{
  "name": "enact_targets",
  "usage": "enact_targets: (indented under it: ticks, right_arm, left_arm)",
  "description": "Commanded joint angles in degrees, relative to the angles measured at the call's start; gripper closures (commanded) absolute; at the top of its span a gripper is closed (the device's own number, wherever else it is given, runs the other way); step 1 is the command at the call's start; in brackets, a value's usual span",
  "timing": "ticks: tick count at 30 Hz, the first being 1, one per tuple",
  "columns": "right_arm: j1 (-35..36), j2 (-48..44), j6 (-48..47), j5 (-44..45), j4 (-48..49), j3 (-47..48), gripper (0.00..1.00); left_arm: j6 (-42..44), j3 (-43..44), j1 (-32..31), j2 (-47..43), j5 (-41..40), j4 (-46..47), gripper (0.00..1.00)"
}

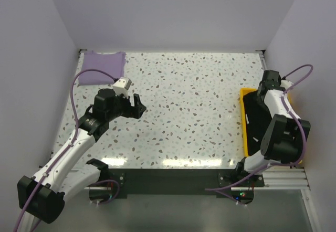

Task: Fold and stack the t-shirts
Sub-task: Grab the tshirt from the pile, then move the tshirt to the center of the board

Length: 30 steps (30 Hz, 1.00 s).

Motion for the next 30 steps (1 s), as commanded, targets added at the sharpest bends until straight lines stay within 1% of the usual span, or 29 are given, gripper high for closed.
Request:
enact_targets:
  ticks: [1, 2, 3, 4, 6, 7, 8, 10, 11, 14, 15, 16, 18, 20, 21, 23, 24, 26, 27, 29, 30]
  right_arm:
    - [-0.1, -1.5, 1.9, -2.2, 2.4, 0.3, 0.48]
    - [-0.1, -3.1, 1.7, -2.8, 2.4, 0.3, 0.54]
    - [-0.1, -4.3, 1.4, -3.2, 2.3, 0.3, 0.71]
    - [0.0, -5.4, 1.0, -3.9, 1.6, 0.4, 0.79]
    - [-0.1, -9.2, 0.2, -5.2, 1.2, 0.6, 0.9]
    - [-0.1, -10.3, -0.4, -7.0, 0.5, 1.2, 0.97]
    - [0.0, -11.7, -0.9, -8.1, 0.5, 1.5, 1.0]
    - [-0.1, -15.1, -2.6, -10.6, 0.0, 3.0, 1.0]
    - [-0.1, -16.0, -3.3, -14.0, -0.2, 3.6, 1.0]
    - [0.0, -19.2, -4.5, -19.0, -1.8, 7.1, 1.0]
    - [0.0, -20.9, -4.5, -22.9, -1.9, 7.9, 1.0]
    - [0.2, -21.8, -4.4, -24.4, -2.0, 9.0, 1.0]
    - [1.5, -24.0, -3.0, -30.1, -0.1, 9.6, 1.0]
    - [4.0, -26.5, -1.4, -32.8, 2.6, 10.3, 1.0]
    - [8.6, -26.9, -1.3, -31.2, 2.9, 10.9, 1.0]
    - [14.2, -26.4, -1.2, -29.8, 2.4, 14.2, 1.0]
    - [19.9, -25.9, -1.1, -29.1, 2.5, 15.2, 1.0]
    - [24.9, -24.2, -0.4, -28.2, 2.9, 17.6, 1.0]
    - [29.8, -23.6, -0.1, -27.8, 3.3, 18.9, 1.0]
    - [34.6, -21.4, -0.1, -25.3, 4.0, 20.3, 1.0]
    - [39.3, -20.4, -0.3, -24.4, 4.0, 21.2, 1.0]
  left_arm:
    - [0.2, -0.2, -0.1, -0.3, 0.8, 2.1, 0.13]
    - [0.1, -0.3, -0.1, -0.3, 0.8, 2.1, 0.13]
    - [0.1, -0.3, -0.1, -0.1, 0.8, 2.0, 0.13]
    - [0.1, -0.3, -0.1, -0.2, 0.8, 2.1, 0.13]
    - [0.1, -0.3, -0.1, -0.1, 0.6, 2.1, 0.13]
    - [0.1, -0.2, -0.1, -0.1, 0.7, 2.1, 0.13]
    - [0.1, -0.2, -0.1, -0.1, 0.7, 2.0, 0.13]
    - [0.1, -0.2, -0.1, 0.0, 0.6, 2.1, 0.13]
    - [0.1, -0.2, -0.1, 0.0, 0.6, 2.0, 0.13]
    - [0.1, -0.2, -0.1, 0.0, 0.5, 2.0, 0.13]
    - [0.1, -0.1, -0.1, -0.2, 0.5, 2.0, 0.13]
    - [0.1, -0.2, -0.1, -0.3, 0.3, 2.0, 0.13]
    - [0.0, -0.2, -0.1, -0.4, 0.2, 2.0, 0.13]
    - [-0.1, -0.2, -0.1, -0.5, -0.1, 1.8, 0.13]
    - [-0.1, -0.1, -0.1, -0.5, -0.2, 1.9, 0.13]
    - [-0.2, -0.1, -0.1, -0.5, -0.4, 1.6, 0.13]
    - [-0.2, -0.1, -0.1, -0.7, -0.5, 1.7, 0.13]
    - [-0.2, -0.1, -0.1, -0.9, -0.8, 1.7, 0.13]
    - [-0.2, -0.1, -0.1, -1.0, -0.9, 1.5, 0.13]
    - [-0.2, -0.1, -0.1, -0.9, -1.0, 1.6, 0.13]
    - [-0.2, -0.1, -0.1, -1.0, -1.1, 1.5, 0.13]
